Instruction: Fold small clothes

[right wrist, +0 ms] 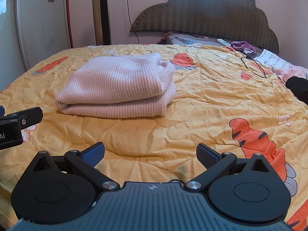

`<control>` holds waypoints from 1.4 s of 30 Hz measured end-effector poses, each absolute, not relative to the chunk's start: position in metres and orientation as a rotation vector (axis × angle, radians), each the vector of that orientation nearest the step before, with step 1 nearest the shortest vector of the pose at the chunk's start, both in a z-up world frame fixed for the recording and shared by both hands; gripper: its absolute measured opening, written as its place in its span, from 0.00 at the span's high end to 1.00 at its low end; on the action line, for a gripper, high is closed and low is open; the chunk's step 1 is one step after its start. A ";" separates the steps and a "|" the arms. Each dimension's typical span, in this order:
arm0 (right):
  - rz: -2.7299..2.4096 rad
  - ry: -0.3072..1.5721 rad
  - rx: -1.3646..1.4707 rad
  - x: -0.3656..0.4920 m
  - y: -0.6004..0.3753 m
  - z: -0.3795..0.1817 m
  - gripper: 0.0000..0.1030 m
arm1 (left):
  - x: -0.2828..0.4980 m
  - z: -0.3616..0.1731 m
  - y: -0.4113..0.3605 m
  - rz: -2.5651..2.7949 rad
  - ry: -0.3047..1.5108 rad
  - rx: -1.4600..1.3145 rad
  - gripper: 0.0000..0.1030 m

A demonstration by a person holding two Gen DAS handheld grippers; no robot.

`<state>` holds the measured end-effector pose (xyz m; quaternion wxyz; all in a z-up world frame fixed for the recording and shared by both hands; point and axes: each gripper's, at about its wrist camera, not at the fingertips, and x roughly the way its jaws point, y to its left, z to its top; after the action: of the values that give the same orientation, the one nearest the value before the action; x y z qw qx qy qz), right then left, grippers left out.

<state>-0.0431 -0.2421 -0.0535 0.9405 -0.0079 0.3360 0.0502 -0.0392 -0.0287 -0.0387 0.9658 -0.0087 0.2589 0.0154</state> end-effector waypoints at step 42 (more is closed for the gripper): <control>0.120 0.720 -0.025 -0.017 -0.241 -0.052 0.00 | -0.013 -0.038 -0.029 0.009 0.582 -0.053 0.00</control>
<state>-0.0174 -0.2411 -0.0525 0.9340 -0.0120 0.3523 0.0586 -0.0134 -0.0292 -0.0377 0.9576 -0.0260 0.2870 0.0042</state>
